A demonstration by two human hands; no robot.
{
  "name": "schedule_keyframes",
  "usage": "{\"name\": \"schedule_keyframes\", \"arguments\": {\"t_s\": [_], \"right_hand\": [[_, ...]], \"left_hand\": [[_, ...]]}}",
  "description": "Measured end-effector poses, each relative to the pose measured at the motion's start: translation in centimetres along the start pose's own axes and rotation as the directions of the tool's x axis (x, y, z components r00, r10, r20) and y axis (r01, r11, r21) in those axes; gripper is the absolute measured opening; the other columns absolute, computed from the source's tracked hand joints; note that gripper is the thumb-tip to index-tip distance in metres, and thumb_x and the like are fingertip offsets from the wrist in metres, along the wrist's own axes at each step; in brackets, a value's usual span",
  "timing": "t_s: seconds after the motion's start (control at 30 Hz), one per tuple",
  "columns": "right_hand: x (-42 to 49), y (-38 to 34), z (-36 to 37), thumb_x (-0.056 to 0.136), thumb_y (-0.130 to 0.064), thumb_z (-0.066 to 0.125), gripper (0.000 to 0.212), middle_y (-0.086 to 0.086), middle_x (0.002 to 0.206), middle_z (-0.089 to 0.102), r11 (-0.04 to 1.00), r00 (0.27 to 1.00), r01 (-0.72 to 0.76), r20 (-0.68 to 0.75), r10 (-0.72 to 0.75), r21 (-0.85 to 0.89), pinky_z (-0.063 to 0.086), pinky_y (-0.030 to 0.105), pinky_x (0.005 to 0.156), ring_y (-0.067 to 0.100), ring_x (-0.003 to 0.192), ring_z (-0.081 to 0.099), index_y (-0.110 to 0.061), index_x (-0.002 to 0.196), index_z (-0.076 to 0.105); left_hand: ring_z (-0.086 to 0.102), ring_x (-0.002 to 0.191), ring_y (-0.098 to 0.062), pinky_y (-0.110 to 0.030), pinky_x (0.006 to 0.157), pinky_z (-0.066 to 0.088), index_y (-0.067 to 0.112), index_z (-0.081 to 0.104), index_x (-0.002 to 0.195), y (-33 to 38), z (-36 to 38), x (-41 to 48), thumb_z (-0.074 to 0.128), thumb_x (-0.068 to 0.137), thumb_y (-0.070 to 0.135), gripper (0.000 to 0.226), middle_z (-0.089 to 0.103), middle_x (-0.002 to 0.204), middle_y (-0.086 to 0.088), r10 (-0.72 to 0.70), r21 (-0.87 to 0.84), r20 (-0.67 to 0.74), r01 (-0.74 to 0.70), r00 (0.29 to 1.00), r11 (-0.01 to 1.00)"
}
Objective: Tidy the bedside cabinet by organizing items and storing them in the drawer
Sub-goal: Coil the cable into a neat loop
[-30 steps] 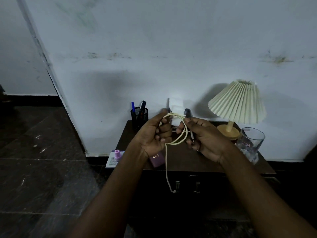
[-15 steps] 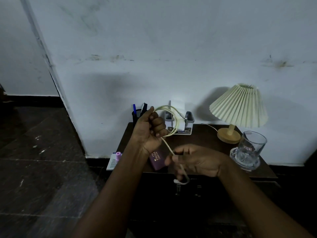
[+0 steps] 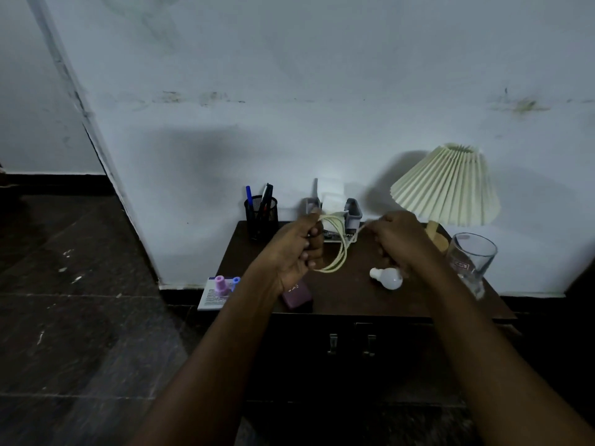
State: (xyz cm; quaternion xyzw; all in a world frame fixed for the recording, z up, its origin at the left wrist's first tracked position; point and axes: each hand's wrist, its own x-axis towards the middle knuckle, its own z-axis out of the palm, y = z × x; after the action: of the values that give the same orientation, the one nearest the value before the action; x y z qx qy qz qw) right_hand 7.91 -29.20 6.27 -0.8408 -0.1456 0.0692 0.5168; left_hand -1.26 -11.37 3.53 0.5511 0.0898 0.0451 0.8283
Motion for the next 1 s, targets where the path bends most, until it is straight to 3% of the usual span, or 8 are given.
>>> {"name": "schedule_keyframes", "arguments": {"t_s": [0.07, 0.13, 0.27, 0.47, 0.63, 0.77, 0.87, 1.0], "right_hand": [[-1.0, -1.3, 1.0, 0.103, -0.016, 0.055, 0.027, 0.008, 0.06, 0.055, 0.907, 0.984, -0.146, 0.157, 0.09, 0.394, 0.04, 0.023, 0.04, 0.014, 0.04, 0.047, -0.004, 0.081, 0.064], [-1.6, -1.7, 1.3, 0.105, -0.011, 0.053, 0.025, 0.011, 0.068, 0.064, 0.89, 0.968, -0.142, 0.247, 0.034, 0.433, 0.054, 0.029, 0.05, 0.017, 0.05, 0.056, 0.004, 0.092, 0.068], [-2.5, -1.4, 0.6, 0.098, -0.016, 0.063, 0.025, 0.007, 0.068, 0.075, 0.947, 0.939, 0.308, 0.188, -0.287, -0.091, 0.064, 0.042, 0.07, 0.017, 0.057, 0.071, -0.005, 0.08, 0.076], [-4.1, -2.6, 2.2, 0.099, -0.024, 0.058, 0.019, 0.011, 0.095, 0.074, 0.543, 0.806, 0.525, 0.178, -0.565, -0.655, 0.047, 0.038, 0.072, 0.03, 0.089, 0.069, -0.013, 0.097, 0.074], [-4.7, -2.7, 0.8, 0.096, -0.04, 0.068, 0.02, -0.006, 0.08, 0.076, 0.931, 0.807, 0.365, 0.499, -0.315, -0.002, 0.047, 0.025, 0.065, 0.003, 0.072, 0.066, -0.024, 0.09, 0.078], [-3.3, -1.7, -0.4, 0.097, -0.059, 0.058, 0.047, 0.014, 0.106, 0.076, 0.894, 0.878, 0.029, 0.416, -0.237, 0.447, 0.048, 0.036, 0.07, 0.021, 0.086, 0.063, -0.018, 0.101, 0.08], [-1.5, -0.7, -1.1, 0.101, -0.03, 0.062, 0.018, 0.004, 0.101, 0.077, 0.859, 0.894, 0.424, 0.019, -0.448, 0.287, 0.053, 0.041, 0.078, 0.017, 0.092, 0.071, -0.021, 0.101, 0.078], [-1.4, 0.2, 0.7, 0.088, -0.037, 0.072, 0.024, -0.013, 0.102, 0.076, 0.812, 0.798, 0.565, 0.156, -0.583, 0.147, 0.058, 0.038, 0.082, 0.009, 0.095, 0.072, -0.041, 0.111, 0.074]], "left_hand": [[0.02, 0.042, -0.009, -0.027, 0.046, 0.02, 0.022, 0.046, 0.069, -0.5, 0.8, 0.1, 0.047, 0.107, 0.045, 0.045, 0.027, 0.054, 0.006, -0.006, 0.082, -0.019, 0.008, 1.0, 0.997], [0.02, 0.042, -0.009, -0.027, 0.047, 0.016, 0.022, 0.046, 0.069, -0.8, 1.2, 0.2, 0.047, 0.107, 0.046, 0.046, 0.028, 0.054, 0.006, -0.017, 0.111, -0.04, 0.021, 0.999, 0.994], [0.018, 0.039, -0.008, -0.024, 0.046, 0.013, 0.021, 0.049, 0.069, -1.1, 1.2, 0.4, 0.049, 0.105, 0.049, 0.046, 0.027, 0.052, 0.006, -0.046, 0.123, -0.083, 0.056, 0.996, 0.991], [0.018, 0.038, -0.009, -0.024, 0.044, 0.015, 0.024, 0.059, 0.062, -1.4, 1.3, 0.5, 0.06, 0.096, 0.058, 0.048, 0.028, 0.048, 0.006, -0.052, 0.13, -0.06, 0.059, 0.997, 0.99], [0.022, 0.036, -0.006, -0.02, 0.04, 0.019, 0.018, 0.069, 0.072, -1.3, 0.1, 0.4, 0.063, 0.098, 0.038, 0.033, 0.039, 0.048, 0.006, -0.057, 0.048, -0.005, 0.058, 0.998, 0.997], [0.012, 0.039, -0.009, -0.023, 0.041, 0.016, 0.016, 0.058, 0.068, -0.5, -0.7, 0.0, 0.055, 0.099, 0.03, 0.034, 0.023, 0.045, 0.01, -0.079, -0.2, 0.208, 0.121, 0.975, 0.972], [0.011, 0.039, -0.009, -0.023, 0.041, 0.015, 0.02, 0.052, 0.067, 0.1, -0.8, -0.1, 0.054, 0.097, 0.028, 0.031, 0.015, 0.049, 0.009, -0.076, -0.282, 0.297, 0.164, 0.952, 0.945], [0.011, 0.038, -0.009, -0.023, 0.039, 0.015, 0.021, 0.053, 0.066, 0.0, -0.4, -0.3, 0.055, 0.096, 0.029, 0.032, 0.015, 0.048, 0.009, -0.092, -0.257, 0.353, 0.191, 0.931, 0.947]]}}
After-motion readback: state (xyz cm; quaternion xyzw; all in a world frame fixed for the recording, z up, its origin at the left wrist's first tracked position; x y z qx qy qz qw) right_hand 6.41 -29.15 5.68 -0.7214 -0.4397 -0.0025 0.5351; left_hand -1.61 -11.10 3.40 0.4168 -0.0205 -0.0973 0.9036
